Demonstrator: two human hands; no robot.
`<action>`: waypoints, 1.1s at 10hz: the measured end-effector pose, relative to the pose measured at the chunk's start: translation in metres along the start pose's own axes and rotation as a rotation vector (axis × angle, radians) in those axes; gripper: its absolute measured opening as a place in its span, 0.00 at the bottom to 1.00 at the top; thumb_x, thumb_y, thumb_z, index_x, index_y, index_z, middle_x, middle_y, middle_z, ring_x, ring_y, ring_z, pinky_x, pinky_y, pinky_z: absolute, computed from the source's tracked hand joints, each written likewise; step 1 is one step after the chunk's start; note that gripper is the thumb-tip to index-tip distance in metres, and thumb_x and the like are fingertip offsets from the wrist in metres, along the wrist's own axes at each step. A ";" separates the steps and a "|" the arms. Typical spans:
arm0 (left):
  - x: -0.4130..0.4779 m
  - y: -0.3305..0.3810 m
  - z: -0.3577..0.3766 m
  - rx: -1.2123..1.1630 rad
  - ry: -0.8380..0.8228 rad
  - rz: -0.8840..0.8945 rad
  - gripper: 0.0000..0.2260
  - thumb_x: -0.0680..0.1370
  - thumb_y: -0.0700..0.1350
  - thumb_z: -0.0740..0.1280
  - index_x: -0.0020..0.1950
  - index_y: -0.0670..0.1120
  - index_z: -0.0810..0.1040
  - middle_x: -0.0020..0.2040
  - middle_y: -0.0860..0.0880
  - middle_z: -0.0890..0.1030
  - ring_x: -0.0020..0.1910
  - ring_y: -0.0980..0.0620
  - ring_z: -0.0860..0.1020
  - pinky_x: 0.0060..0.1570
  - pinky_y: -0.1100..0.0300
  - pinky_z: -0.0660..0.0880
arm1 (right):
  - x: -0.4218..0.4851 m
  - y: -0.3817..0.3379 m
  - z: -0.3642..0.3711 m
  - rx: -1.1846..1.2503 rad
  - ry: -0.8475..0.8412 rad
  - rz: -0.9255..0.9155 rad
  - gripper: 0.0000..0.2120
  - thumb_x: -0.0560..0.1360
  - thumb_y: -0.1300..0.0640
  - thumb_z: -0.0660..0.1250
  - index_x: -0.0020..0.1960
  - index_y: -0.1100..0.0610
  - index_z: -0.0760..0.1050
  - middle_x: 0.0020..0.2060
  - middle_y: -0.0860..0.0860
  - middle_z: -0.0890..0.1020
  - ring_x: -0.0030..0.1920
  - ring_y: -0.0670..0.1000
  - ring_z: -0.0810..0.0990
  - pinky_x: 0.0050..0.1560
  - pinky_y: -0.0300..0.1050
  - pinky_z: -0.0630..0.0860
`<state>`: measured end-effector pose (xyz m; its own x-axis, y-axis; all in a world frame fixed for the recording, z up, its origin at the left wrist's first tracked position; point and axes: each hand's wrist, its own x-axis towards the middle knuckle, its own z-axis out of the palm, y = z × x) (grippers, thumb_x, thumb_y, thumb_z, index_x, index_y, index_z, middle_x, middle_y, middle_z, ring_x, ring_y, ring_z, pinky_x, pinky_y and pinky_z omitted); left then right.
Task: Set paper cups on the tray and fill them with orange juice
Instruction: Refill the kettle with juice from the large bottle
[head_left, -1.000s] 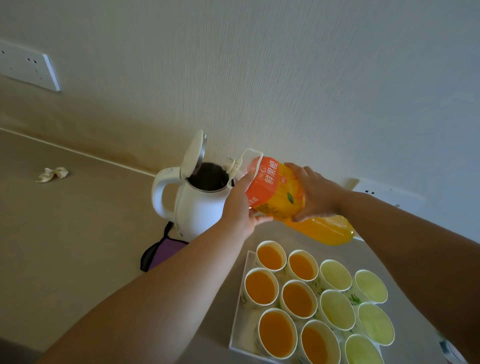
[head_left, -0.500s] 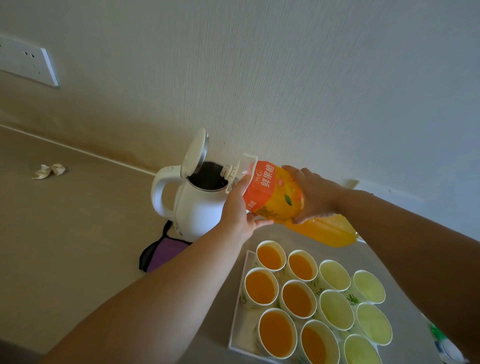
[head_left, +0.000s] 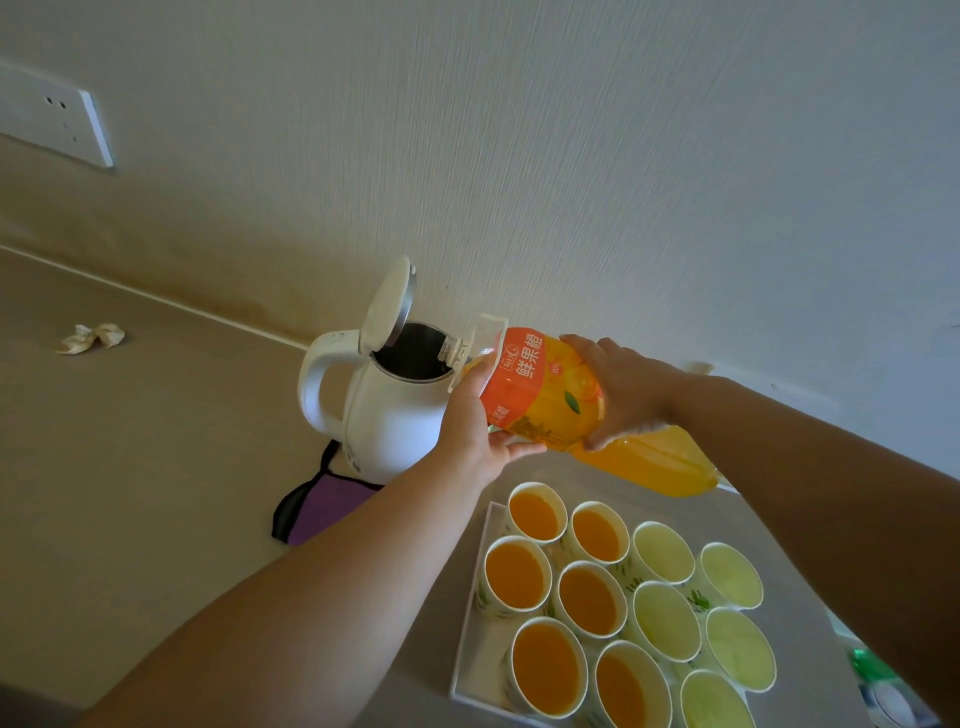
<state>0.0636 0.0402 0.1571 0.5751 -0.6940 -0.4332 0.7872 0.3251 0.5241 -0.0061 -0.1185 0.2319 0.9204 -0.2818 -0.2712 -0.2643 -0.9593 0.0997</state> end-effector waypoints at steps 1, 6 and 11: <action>0.002 -0.001 -0.001 -0.014 0.006 -0.010 0.20 0.77 0.56 0.66 0.64 0.50 0.68 0.58 0.42 0.75 0.61 0.35 0.73 0.54 0.33 0.71 | 0.000 0.000 -0.001 -0.002 -0.010 0.002 0.63 0.58 0.40 0.79 0.76 0.46 0.39 0.69 0.54 0.63 0.68 0.58 0.66 0.63 0.55 0.72; 0.011 0.000 -0.008 -0.017 0.013 -0.045 0.24 0.76 0.58 0.66 0.67 0.50 0.68 0.62 0.39 0.75 0.62 0.34 0.73 0.54 0.31 0.71 | 0.002 -0.005 -0.006 -0.032 -0.055 0.005 0.62 0.59 0.39 0.79 0.76 0.46 0.38 0.69 0.54 0.63 0.67 0.58 0.67 0.62 0.54 0.72; 0.015 0.000 -0.011 -0.038 0.001 -0.070 0.25 0.75 0.60 0.66 0.68 0.49 0.68 0.62 0.39 0.75 0.62 0.34 0.74 0.56 0.31 0.71 | 0.003 -0.009 -0.012 -0.055 -0.087 0.024 0.63 0.58 0.39 0.79 0.76 0.46 0.37 0.69 0.54 0.63 0.67 0.58 0.67 0.62 0.54 0.72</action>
<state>0.0749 0.0368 0.1424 0.5182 -0.7156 -0.4684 0.8336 0.3000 0.4639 0.0028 -0.1109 0.2415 0.8851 -0.3071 -0.3497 -0.2673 -0.9505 0.1583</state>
